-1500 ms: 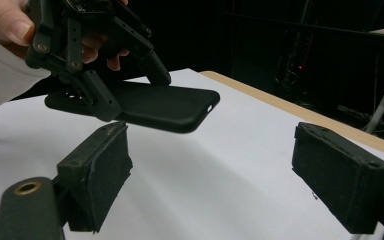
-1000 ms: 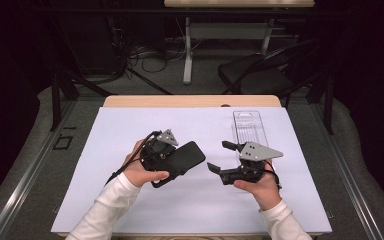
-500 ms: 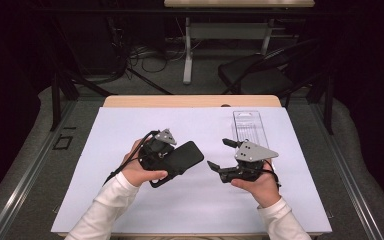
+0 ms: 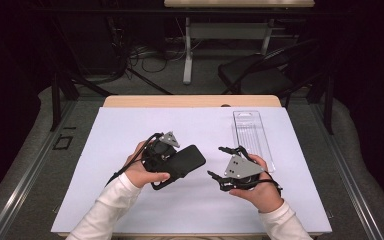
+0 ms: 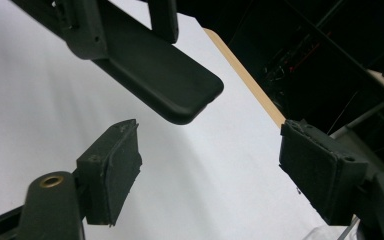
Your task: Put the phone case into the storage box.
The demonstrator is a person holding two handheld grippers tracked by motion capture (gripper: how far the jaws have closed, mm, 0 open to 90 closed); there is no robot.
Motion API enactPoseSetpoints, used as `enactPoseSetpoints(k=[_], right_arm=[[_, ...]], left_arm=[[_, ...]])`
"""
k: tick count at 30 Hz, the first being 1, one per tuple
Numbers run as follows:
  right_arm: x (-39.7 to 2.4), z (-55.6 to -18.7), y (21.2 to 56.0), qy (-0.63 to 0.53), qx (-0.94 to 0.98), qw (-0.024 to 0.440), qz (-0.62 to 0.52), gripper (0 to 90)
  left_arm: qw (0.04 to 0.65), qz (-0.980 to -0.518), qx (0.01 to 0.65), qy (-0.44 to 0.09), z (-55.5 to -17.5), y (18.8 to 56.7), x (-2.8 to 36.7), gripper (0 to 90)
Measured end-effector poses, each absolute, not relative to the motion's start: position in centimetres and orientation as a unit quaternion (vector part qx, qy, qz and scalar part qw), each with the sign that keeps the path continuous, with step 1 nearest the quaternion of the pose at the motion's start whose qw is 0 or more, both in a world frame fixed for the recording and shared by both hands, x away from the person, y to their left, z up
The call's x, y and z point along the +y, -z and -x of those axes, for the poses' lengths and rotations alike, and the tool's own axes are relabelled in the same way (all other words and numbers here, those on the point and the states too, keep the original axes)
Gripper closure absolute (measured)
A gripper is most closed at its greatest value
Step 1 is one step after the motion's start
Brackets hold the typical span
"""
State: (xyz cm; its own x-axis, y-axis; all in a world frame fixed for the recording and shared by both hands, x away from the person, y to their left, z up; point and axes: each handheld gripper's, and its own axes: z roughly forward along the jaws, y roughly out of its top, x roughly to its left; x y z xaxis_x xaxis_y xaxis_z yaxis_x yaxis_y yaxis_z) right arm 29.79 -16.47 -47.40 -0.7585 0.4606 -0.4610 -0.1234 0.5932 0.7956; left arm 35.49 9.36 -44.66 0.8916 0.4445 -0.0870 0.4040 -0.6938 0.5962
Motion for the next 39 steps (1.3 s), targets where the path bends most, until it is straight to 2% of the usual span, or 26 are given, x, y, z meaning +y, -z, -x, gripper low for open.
enactPoseSetpoints(k=[9, 24, 39], right_arm=[[-15.2, -29.0, 48.2, -0.381, 0.841, 0.383, -0.042, 24.5], [-14.0, -28.1, 49.2, -0.297, 0.833, 0.464, 0.05, 32.2], [-13.0, -27.6, 50.3, -0.259, 0.826, 0.49, 0.104, 36.9]], left_arm=[[0.312, -0.923, 0.225, -0.026, -35.3, 44.8, 9.0, 14.6], [0.307, -0.925, 0.225, -0.019, -35.2, 45.2, 8.6, 14.7], [0.304, -0.925, 0.225, -0.017, -35.2, 45.3, 8.4, 14.7]])
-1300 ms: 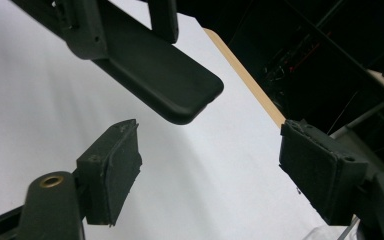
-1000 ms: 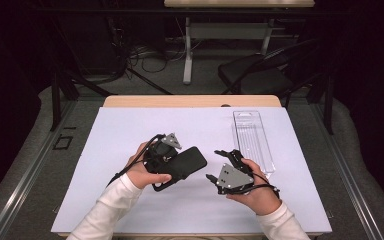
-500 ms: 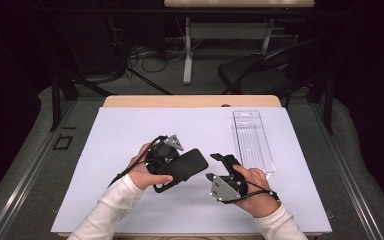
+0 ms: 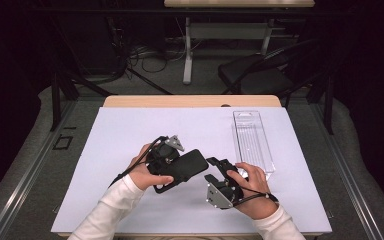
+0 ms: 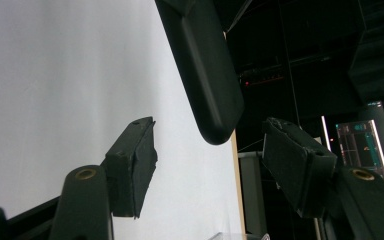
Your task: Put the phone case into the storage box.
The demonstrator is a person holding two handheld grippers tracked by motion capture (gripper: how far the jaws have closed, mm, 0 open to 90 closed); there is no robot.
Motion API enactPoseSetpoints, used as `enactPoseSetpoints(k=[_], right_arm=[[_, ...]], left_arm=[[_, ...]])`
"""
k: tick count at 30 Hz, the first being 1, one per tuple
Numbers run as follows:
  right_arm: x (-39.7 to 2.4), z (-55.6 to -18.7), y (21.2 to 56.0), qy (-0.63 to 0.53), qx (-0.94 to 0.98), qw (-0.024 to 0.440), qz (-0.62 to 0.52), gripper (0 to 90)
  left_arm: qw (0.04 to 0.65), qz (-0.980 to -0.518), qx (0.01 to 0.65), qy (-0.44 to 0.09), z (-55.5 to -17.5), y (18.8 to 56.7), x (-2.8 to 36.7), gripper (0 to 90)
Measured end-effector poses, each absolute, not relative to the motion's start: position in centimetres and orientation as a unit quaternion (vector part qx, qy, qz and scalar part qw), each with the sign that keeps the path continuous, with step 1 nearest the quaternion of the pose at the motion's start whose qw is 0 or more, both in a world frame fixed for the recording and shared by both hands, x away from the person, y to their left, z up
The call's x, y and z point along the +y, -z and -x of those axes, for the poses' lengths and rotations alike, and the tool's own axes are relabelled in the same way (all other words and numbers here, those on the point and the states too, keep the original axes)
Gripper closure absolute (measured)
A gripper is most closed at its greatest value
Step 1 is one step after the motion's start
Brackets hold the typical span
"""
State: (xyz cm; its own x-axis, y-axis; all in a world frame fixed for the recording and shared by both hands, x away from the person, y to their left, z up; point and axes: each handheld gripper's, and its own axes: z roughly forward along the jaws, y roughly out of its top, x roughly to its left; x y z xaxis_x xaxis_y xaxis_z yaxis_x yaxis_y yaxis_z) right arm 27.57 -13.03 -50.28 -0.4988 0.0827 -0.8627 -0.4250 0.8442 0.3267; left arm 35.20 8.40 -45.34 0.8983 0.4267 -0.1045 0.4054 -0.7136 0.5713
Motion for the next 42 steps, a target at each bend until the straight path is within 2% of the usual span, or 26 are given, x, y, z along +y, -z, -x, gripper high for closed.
enactPoseSetpoints(k=[3, 7, 28, 42], right_arm=[[-12.9, -27.3, 50.4, -0.257, 0.823, 0.497, 0.098, 35.6], [-12.8, -27.1, 50.4, -0.256, 0.821, 0.5, 0.104, 41.6], [-11.8, -26.6, 51.3, -0.227, 0.806, 0.526, 0.153, 49.7], [-11.6, -26.5, 51.5, -0.206, 0.797, 0.542, 0.173, 58.4]], left_arm=[[0.303, -0.926, 0.223, -0.017, -35.2, 45.4, 8.4, 14.7], [0.303, -0.926, 0.224, -0.016, -35.2, 45.4, 8.4, 14.6], [0.302, -0.934, 0.191, 0.003, -33.9, 45.6, 6.6, 14.7], [0.304, -0.934, 0.185, 0.016, -33.4, 45.6, 6.0, 14.7]])
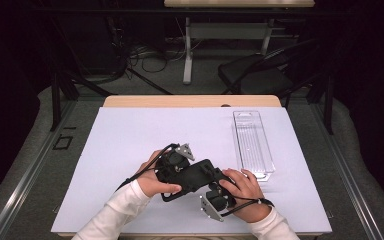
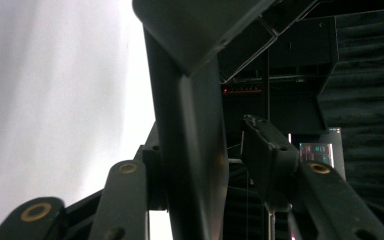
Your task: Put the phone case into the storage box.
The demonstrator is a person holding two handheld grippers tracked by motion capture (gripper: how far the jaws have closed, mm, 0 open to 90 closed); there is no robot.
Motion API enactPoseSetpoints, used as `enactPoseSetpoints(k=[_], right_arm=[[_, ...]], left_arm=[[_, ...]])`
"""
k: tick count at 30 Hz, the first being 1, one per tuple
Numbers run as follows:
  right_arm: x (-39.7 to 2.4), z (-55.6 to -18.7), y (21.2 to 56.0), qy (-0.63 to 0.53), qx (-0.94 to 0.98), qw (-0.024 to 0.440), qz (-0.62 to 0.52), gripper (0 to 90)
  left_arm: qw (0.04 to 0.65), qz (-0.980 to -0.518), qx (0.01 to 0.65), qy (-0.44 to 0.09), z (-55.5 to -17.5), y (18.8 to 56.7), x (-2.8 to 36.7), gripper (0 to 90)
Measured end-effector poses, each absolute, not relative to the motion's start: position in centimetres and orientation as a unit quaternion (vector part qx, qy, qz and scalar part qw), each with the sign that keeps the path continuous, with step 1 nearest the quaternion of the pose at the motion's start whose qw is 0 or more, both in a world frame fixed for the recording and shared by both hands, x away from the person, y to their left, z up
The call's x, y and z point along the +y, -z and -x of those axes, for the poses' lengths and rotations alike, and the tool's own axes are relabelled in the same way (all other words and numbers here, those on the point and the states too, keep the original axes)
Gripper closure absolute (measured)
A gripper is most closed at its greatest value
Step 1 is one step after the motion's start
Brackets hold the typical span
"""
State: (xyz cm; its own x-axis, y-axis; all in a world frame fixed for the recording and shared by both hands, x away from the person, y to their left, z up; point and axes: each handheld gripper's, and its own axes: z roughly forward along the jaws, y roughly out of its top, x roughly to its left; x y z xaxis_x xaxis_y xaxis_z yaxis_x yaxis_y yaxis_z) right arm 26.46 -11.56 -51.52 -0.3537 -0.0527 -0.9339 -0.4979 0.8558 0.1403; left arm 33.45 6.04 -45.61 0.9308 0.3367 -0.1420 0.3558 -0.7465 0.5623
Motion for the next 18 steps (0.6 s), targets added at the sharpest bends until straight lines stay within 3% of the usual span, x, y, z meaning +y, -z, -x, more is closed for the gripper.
enactPoseSetpoints(k=[18], right_arm=[[-11.61, -26.61, 51.79, -0.179, 0.787, 0.561, 0.185, 68.5]], left_arm=[[0.31, -0.932, 0.187, 0.032, -33.31, 45.42, 6.03, 14.7]])
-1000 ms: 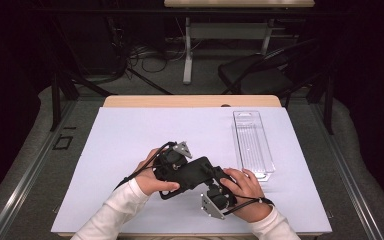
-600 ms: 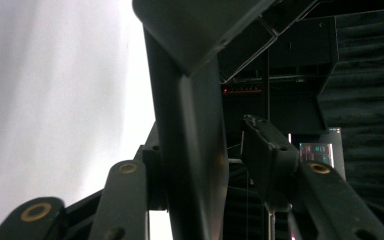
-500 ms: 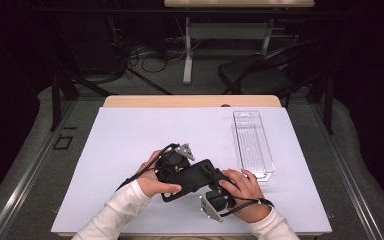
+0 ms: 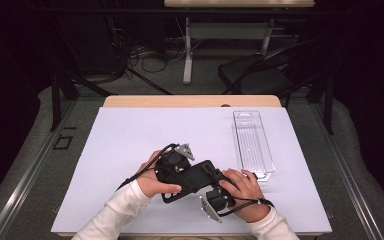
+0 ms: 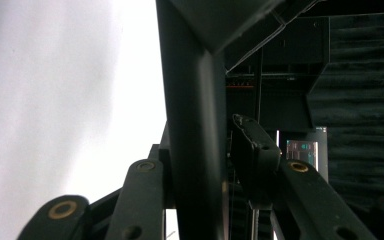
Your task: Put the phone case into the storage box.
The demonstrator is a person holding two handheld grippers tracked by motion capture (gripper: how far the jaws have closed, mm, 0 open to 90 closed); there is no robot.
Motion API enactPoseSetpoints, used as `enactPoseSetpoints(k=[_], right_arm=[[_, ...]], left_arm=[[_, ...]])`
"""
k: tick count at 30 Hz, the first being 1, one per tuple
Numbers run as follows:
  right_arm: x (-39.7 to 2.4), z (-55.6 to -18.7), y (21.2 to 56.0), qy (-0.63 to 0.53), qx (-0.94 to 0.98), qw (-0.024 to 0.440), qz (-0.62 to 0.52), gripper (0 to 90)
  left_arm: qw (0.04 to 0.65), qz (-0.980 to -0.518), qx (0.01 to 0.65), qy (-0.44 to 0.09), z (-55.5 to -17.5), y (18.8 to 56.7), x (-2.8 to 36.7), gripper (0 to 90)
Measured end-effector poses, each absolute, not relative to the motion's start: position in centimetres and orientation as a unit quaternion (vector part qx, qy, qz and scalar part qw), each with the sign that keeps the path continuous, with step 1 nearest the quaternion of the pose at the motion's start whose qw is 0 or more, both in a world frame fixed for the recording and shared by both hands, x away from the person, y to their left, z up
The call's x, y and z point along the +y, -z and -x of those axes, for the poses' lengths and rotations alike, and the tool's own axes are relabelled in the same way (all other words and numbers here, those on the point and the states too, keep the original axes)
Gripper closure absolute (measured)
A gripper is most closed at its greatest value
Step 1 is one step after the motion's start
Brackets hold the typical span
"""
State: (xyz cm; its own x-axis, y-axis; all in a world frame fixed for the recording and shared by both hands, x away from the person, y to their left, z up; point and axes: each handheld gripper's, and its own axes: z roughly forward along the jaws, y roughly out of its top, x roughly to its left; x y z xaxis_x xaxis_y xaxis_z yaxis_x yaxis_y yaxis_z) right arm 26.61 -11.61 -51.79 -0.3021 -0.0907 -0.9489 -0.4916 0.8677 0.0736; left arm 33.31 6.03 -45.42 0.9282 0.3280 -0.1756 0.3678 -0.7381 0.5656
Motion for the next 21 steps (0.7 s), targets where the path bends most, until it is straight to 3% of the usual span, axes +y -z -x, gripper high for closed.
enactPoseSetpoints(k=[21], right_arm=[[-11.7, -26.61, 52.1, -0.169, 0.771, 0.582, 0.195, 80.0]], left_arm=[[0.314, -0.929, 0.192, 0.044, -33.51, 45.48, 6.06, 14.7]])
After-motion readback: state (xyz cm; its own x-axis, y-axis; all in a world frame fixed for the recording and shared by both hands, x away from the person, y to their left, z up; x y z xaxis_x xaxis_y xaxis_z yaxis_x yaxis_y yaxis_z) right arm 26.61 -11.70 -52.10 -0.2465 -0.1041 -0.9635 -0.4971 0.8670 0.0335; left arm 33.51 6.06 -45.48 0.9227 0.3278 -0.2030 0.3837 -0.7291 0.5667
